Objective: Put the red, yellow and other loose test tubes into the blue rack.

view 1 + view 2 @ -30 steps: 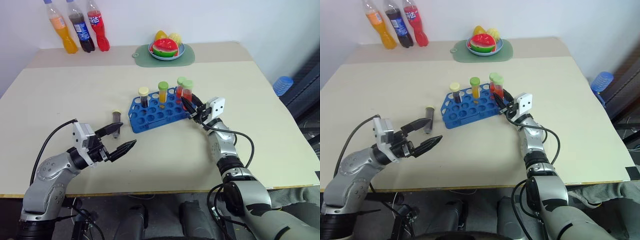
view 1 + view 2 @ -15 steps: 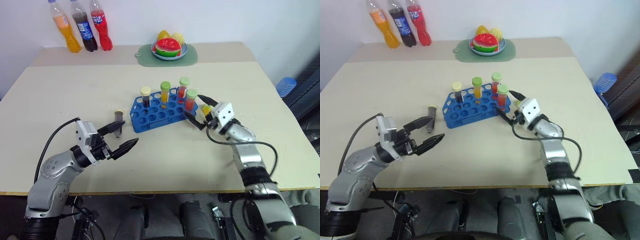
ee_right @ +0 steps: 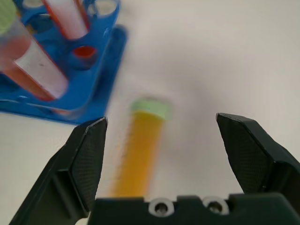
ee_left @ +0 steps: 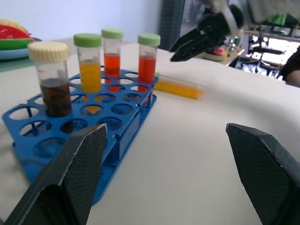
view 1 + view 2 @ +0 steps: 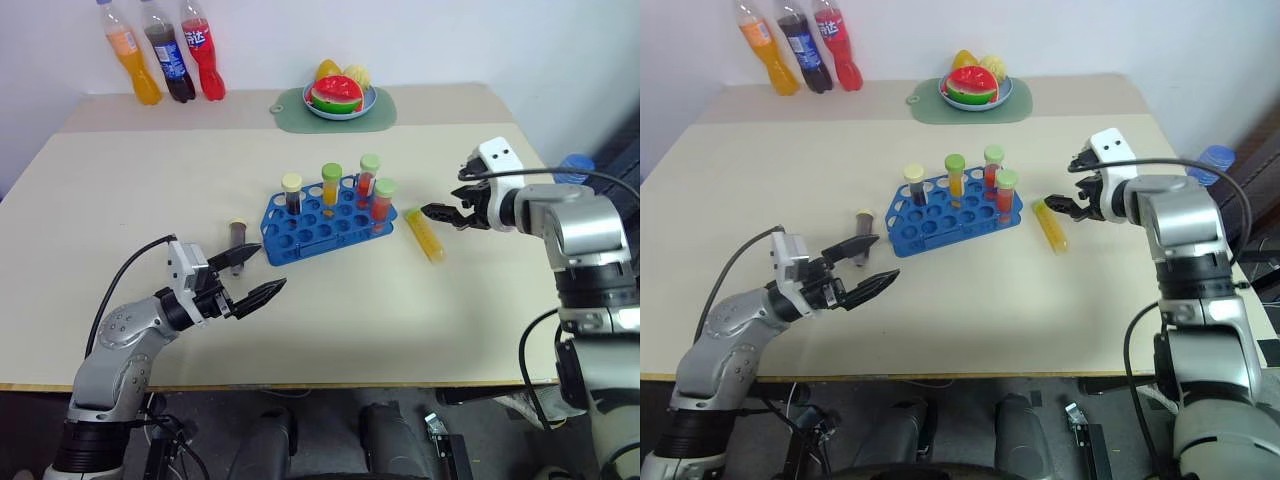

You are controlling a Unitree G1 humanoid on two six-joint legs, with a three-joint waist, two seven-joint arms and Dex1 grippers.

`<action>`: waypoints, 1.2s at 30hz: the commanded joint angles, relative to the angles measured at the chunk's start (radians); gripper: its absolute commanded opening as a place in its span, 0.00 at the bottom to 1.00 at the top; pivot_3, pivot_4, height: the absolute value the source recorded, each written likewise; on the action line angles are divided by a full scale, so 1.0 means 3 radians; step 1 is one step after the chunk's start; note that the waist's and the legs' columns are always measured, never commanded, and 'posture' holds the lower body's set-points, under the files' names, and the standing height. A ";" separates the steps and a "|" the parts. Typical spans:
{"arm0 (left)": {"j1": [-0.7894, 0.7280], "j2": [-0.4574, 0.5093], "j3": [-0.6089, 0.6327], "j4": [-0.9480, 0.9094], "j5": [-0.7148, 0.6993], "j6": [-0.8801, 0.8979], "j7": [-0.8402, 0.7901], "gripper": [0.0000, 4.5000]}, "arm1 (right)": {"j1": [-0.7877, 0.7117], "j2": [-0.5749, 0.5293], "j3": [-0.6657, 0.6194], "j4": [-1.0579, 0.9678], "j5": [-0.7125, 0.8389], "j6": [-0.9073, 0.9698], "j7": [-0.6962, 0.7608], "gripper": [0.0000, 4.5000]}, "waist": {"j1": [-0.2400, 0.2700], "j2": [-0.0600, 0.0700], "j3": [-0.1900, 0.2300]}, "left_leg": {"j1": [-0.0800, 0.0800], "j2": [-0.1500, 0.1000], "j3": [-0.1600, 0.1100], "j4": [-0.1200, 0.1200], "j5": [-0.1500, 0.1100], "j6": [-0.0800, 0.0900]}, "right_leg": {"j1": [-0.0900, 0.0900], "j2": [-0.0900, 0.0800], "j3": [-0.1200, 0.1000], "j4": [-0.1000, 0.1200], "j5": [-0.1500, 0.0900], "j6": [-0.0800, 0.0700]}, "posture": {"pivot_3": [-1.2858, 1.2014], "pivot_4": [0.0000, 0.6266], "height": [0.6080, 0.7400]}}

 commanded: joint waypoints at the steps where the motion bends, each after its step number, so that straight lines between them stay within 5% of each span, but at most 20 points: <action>1: 0.0021 0.0005 0.0017 -0.0071 0.0009 -0.0065 -0.0019 0.94 | -0.0311 0.0045 0.0165 0.0380 -0.0001 0.0239 0.0084 0.91 | 0.0004 0.0000 0.0000 | -0.0004 0.0000 0.0000 0.0000 0.0000 0.0000 | -0.0003 0.0000 0.0000 0.0000 0.0000 0.0000 | 0.52 0.24 1.00; 12: 0.0222 0.0048 0.0089 -0.0267 -0.0016 -0.0012 0.0072 0.94 | -0.0641 0.0377 0.0691 0.1574 -0.0351 -0.0409 0.0208 0.91 | -0.0025 -0.0001 -0.0001 | -0.0020 -0.0001 0.0003 0.0006 0.0001 -0.0001 | -0.0022 0.0000 -0.0001 0.0006 0.0001 0.0001 | 0.52 0.24 1.00; 15: 0.0256 0.0064 0.0097 -0.0313 -0.0020 0.0004 0.0099 0.94 | -0.0721 0.0432 0.0770 0.1923 -0.0511 -0.0747 0.0229 0.71 | -0.0028 -0.0005 -0.0003 | -0.0012 -0.0001 0.0008 0.0006 0.0001 -0.0001 | -0.0015 0.0001 -0.0001 0.0006 0.0003 0.0000 | 0.52 0.24 1.00; 20: 0.0282 0.0088 0.0105 -0.0358 -0.0041 0.0020 0.0137 0.94 | -0.0737 0.0419 0.0858 0.2077 -0.0741 -0.1123 0.0357 0.20 | -0.0029 -0.0006 -0.0004 | -0.0004 -0.0001 0.0016 0.0005 0.0001 -0.0001 | -0.0008 0.0001 0.0000 0.0006 0.0003 -0.0001 | 0.52 0.24 1.00; 21: 0.0281 0.0089 0.0101 -0.0361 -0.0042 0.0021 0.0142 0.94 | -0.0712 0.0399 0.0874 0.2064 -0.0783 -0.1197 0.0382 0.18 | -0.0030 -0.0006 -0.0004 | -0.0004 0.0000 0.0016 0.0005 0.0001 -0.0001 | -0.0008 0.0002 0.0000 0.0006 0.0003 -0.0001 | 0.52 0.24 1.00; 29: 0.0213 0.0086 0.0067 -0.0309 -0.0046 0.0016 0.0134 0.94 | 0.0112 -0.0309 0.0760 0.1051 -0.0839 -0.2442 0.0847 0.18 | 0.0046 -0.0008 -0.0005 | -0.0001 -0.0002 0.0014 0.0008 0.0000 -0.0001 | 0.0004 0.0000 -0.0003 0.0002 0.0003 0.0000 | 0.52 0.24 1.00; 33: 0.0197 0.0100 0.0073 -0.0230 -0.0042 -0.0008 0.0081 0.94 | 0.0924 -0.0768 0.0468 0.0159 -0.0439 -0.2865 0.1420 0.18 | 0.0101 -0.0008 -0.0005 | -0.0004 -0.0003 0.0014 0.0007 -0.0003 0.0005 | 0.0004 -0.0002 -0.0004 -0.0005 0.0001 0.0001 | 0.52 0.24 1.00; 36: 0.0089 0.0084 0.0038 -0.0104 -0.0007 -0.0060 0.0036 0.94 | 0.1389 -0.0680 0.0150 -0.0445 0.0127 -0.3014 0.1677 0.18 | 0.0072 -0.0009 -0.0004 | -0.0004 0.0000 0.0010 0.0006 -0.0004 0.0007 | 0.0006 0.0000 -0.0008 -0.0006 0.0001 0.0001 | 0.52 0.24 1.00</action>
